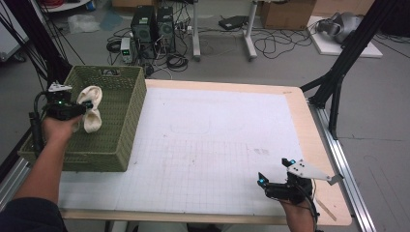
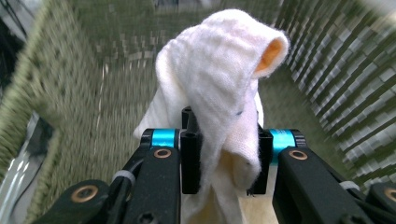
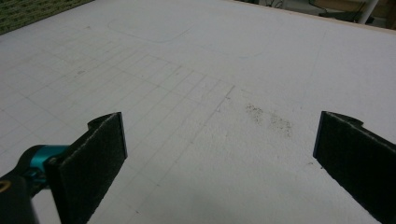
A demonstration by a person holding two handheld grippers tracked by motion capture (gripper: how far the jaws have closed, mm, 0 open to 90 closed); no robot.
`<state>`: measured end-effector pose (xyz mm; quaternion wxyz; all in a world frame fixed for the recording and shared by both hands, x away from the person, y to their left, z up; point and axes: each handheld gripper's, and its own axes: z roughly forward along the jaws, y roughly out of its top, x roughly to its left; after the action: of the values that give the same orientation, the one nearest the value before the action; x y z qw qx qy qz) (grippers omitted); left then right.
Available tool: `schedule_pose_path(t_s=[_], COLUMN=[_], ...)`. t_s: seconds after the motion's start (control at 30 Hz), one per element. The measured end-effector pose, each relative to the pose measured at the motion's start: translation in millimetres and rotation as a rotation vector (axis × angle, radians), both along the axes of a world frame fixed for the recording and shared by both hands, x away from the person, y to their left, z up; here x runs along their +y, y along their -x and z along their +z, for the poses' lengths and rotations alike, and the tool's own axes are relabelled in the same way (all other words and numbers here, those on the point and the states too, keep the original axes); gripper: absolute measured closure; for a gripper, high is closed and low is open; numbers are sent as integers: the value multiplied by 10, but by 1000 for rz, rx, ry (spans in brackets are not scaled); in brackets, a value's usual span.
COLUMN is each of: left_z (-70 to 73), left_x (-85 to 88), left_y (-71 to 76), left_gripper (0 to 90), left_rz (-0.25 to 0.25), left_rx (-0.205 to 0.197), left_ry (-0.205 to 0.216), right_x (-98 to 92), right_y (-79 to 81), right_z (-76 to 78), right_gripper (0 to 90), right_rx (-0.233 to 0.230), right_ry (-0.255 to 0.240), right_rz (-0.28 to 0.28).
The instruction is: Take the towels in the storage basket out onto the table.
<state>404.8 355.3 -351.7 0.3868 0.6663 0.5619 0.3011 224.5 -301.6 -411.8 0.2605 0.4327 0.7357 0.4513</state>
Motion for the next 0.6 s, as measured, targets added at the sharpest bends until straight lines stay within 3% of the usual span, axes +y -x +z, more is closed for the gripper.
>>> schedule_pose_path(t_s=[0.27, 0.3, 0.33, 0.43, 0.6], left_z=[206, 206, 276, 407, 616], left_x=[-66, -66, -76, -133, -279], left_y=[165, 165, 199, 248, 303], left_gripper=[728, 728, 728, 728, 728], left_rz=[-18, -18, -27, -50, -99], left_rx=[-165, -165, -195, -247, -306], left_ry=[45, 45, 75, 109, 115], right_x=[-1, -5, -7, -15, -13], right_y=[-1, 0, 5, 8, 6], right_z=[25, 29, 34, 40, 42], right_gripper=[18, 18, 18, 18, 18], right_rx=[-7, -10, -7, -12, -11], right_ry=[-5, -5, -7, -12, -17], right_rz=[10, 9, 4, 5, 2])
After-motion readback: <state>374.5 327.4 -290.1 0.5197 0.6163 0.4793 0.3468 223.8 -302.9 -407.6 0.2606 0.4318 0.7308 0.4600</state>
